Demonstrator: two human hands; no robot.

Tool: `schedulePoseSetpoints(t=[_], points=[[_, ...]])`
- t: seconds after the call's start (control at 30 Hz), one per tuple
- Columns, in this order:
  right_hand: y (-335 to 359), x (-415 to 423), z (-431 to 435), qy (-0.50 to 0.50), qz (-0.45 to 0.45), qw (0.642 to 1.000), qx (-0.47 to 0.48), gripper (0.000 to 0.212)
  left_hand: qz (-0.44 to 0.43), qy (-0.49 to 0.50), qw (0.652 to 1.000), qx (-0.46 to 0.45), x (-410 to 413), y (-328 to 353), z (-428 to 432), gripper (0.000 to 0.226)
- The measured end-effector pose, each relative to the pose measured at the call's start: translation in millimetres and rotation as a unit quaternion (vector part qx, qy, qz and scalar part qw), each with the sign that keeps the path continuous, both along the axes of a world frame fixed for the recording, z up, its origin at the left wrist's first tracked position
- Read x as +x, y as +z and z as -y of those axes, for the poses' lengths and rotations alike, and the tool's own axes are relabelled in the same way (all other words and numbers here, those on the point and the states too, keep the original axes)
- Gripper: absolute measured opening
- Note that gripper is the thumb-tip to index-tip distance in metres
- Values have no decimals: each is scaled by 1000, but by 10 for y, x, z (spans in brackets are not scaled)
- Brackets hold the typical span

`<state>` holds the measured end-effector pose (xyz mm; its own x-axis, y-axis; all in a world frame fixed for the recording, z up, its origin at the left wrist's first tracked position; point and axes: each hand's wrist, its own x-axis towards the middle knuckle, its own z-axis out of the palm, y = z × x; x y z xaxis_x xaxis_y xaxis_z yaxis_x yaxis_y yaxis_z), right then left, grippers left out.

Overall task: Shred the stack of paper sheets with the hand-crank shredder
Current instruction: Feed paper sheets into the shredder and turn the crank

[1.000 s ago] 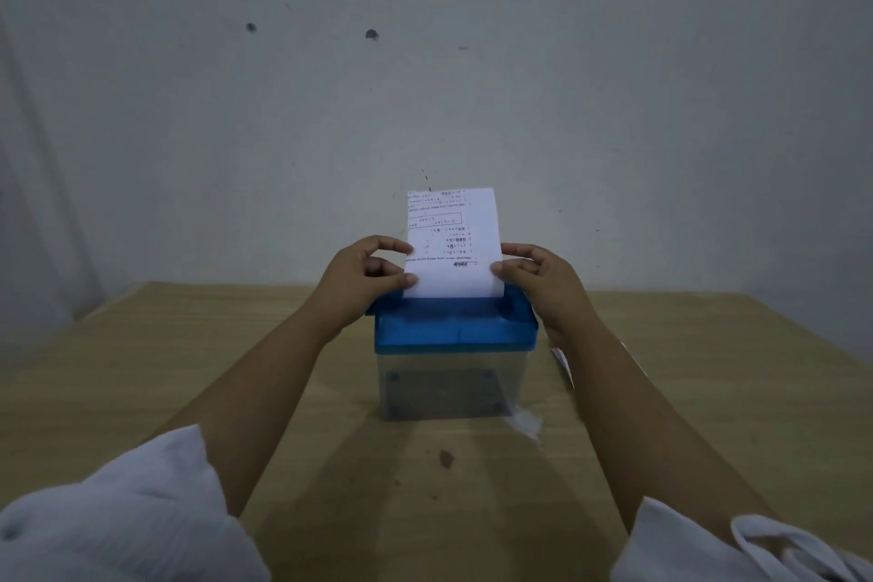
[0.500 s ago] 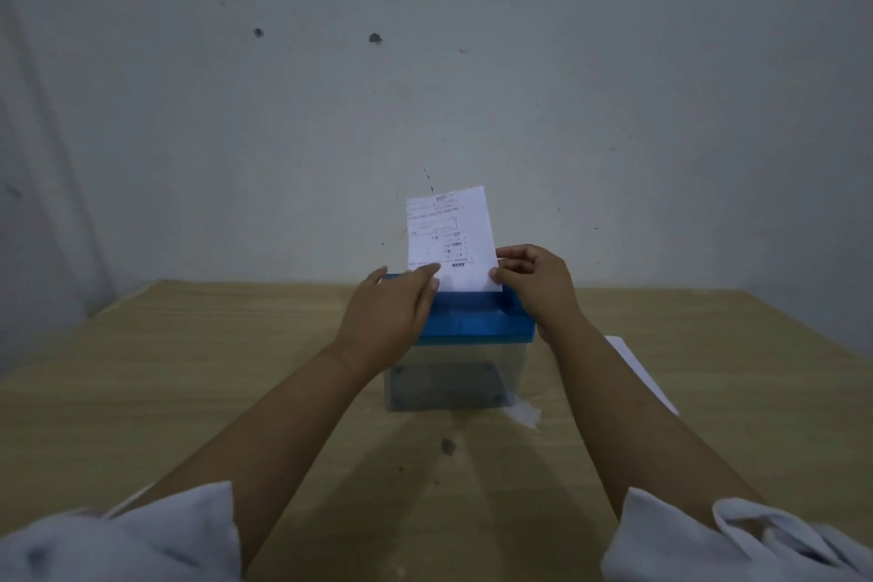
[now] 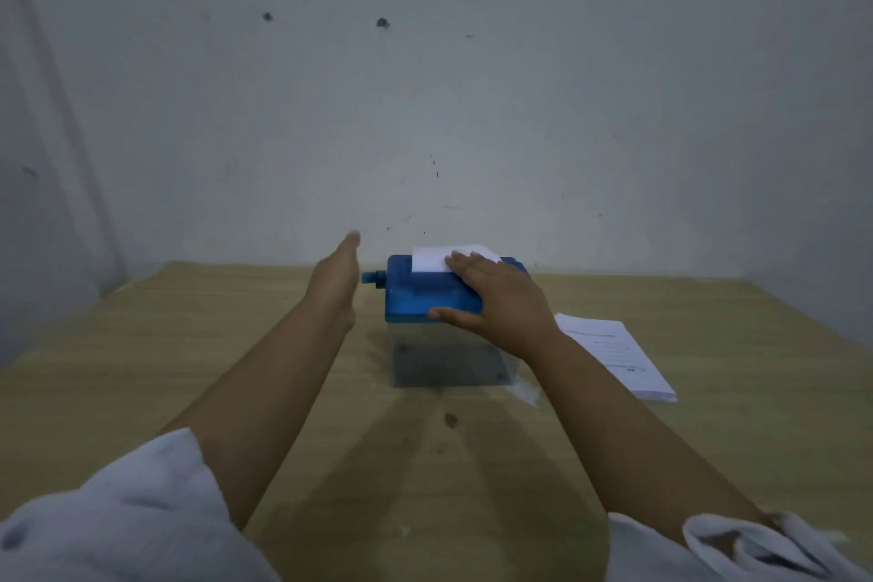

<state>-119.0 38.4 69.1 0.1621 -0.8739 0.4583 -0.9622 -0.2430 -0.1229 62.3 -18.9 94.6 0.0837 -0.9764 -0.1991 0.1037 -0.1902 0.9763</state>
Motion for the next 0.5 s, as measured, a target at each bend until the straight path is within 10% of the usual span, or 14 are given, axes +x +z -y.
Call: schedulePoseSetpoints(t=[0.17,0.33,0.5], points=[[-33,9,6,-12,-10,1000,-12,78,-32,-116,983,135,-57,-19,109,97],[-44,18,10,-8,-1,1000,-23,76,41,-98,992,64,-225,70,119,31],[-56,17,27,-7,2,999,-34,75,-15,-71,996,42,-274,11,183,24]])
